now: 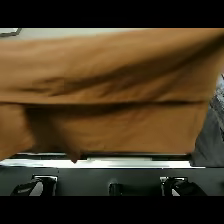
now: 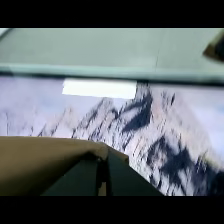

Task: Fold the clothes and pants, and hang the long-sleeved shirts on hangers.

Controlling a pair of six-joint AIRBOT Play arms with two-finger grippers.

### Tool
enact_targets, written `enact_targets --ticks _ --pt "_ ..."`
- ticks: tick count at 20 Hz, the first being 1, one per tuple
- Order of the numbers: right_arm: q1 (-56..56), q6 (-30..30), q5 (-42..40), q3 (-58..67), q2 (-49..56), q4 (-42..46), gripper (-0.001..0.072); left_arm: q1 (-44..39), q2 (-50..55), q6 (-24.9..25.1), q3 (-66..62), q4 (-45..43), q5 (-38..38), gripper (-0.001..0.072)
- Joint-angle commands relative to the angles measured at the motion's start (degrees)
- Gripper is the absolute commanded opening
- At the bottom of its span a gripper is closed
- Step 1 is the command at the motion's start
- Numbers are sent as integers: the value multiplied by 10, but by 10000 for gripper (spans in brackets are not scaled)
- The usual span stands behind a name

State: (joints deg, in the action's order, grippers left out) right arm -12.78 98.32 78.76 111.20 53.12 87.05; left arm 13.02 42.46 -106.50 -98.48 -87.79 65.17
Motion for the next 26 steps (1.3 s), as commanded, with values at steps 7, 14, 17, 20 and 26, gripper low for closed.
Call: enact_targets --ticks 7,14,17,20,26 --pt "0 65 107 -8 445 -43 32 -30 380 96 138 54 -26 15" --pt "0 98 -9 -8 628 -54 78 -56 599 96 77 94 -56 22" --pt "27 23 24 -1 608 -100 330 -42 586 97 50 91 -23 485" --pt "102 -92 103 -3 556 -176 429 0 555 167 16 87 89 581" --pt "317 -202 85 -237 414 -358 558 134 429 180 138 140 132 589"
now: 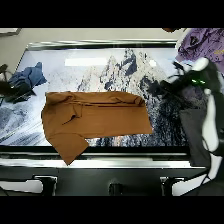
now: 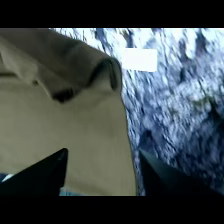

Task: Fold the clothes and pants, and hang the long-sleeved shirts on hangers.

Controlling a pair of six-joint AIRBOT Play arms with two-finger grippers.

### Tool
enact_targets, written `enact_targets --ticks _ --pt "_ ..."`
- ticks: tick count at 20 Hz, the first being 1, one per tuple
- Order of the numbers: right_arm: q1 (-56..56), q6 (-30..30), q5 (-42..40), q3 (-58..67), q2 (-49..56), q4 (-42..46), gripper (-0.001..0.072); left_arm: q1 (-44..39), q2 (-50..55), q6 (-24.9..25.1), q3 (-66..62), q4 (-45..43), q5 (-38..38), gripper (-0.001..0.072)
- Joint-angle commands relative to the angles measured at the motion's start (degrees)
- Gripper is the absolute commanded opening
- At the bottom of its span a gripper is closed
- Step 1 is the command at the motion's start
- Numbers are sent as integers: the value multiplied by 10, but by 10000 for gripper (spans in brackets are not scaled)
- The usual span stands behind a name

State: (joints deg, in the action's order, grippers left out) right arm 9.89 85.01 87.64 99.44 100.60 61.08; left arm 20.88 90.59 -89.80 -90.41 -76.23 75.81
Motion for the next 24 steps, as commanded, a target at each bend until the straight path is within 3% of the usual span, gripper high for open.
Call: enact_targets --ticks 1,7,11,16,19,20,23,24 --pt "114 -87 -16 -184 -81 -118 554 71 -71 13 92 31 23 588" --pt "131 -172 -84 -437 -109 -132 551 94 -106 11 214 43 14 589" --pt "100 -193 -131 -485 -109 -137 549 85 -106 -2 219 43 14 589" --pt "42 -175 -167 -487 -108 -132 541 86 -106 -16 219 43 14 589" --pt "16 -160 -155 -487 -106 -125 448 89 -107 -17 222 42 17 589" --pt "13 -154 -153 -487 -107 -125 383 93 -109 -17 227 43 17 589" --pt "13 -153 -158 -487 -107 -124 70 117 -130 -3 285 43 -3 589" --pt "13 -153 -160 -487 -107 -124 33 128 -141 6 314 49 -14 589"
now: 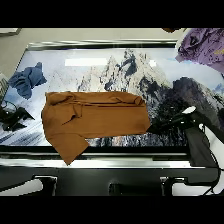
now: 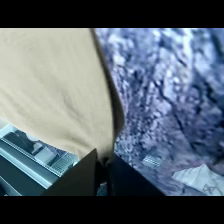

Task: Fold the clothes and pants, and hang the long-sleeved shirts on hangers.

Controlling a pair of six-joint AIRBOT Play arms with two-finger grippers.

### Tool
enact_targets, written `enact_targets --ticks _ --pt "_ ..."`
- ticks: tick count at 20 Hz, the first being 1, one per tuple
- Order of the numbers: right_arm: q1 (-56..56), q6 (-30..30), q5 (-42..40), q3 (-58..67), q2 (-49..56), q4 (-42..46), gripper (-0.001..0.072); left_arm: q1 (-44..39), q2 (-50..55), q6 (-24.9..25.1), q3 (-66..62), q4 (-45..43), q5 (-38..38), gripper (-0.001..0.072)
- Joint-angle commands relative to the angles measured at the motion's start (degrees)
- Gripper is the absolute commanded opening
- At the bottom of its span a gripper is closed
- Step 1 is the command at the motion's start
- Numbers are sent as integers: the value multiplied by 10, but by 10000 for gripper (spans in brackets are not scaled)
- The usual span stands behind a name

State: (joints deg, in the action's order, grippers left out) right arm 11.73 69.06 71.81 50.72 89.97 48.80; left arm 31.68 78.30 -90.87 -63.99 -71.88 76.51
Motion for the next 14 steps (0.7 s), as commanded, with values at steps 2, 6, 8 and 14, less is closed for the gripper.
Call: enact_targets --ticks 2,6,8,14 --pt "-5 7 -4 0 -1 -2 32 43 -34 57 106 48 -42 589" --pt "-5 7 13 0 -1 -3 32 72 -35 131 187 156 -81 589" --pt "-5 9 22 0 -1 -4 32 66 -31 140 206 166 -97 588" --pt "-5 8 28 0 -4 -17 32 61 -25 139 242 166 -97 588"
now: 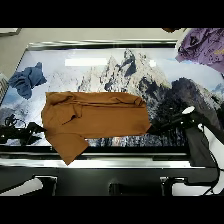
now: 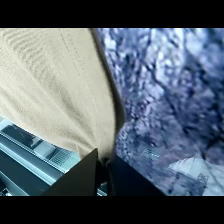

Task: Fold the clothes and pants, and hang the long-sleeved shirts on hangers.

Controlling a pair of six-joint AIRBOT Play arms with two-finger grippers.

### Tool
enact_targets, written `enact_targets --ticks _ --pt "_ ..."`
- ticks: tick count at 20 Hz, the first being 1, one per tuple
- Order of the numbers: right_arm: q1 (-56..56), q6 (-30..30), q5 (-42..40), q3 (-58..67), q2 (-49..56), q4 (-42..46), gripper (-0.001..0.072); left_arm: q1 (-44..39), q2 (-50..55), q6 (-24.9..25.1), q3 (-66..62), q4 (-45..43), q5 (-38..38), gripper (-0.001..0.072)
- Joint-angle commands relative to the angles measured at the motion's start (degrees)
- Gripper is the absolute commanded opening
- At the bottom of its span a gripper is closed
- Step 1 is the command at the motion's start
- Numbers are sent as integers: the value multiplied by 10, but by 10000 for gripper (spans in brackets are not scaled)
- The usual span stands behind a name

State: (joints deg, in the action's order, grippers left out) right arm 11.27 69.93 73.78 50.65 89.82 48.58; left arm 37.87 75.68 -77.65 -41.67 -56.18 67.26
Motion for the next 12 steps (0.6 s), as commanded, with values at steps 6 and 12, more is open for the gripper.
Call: enact_targets --ticks 6,12 --pt "0 -1 -9 0 -44 -15 32 -2 2 7 36 14 -26 584" --pt "0 -1 -9 0 -81 -21 31 -42 16 9 35 46 -44 18"
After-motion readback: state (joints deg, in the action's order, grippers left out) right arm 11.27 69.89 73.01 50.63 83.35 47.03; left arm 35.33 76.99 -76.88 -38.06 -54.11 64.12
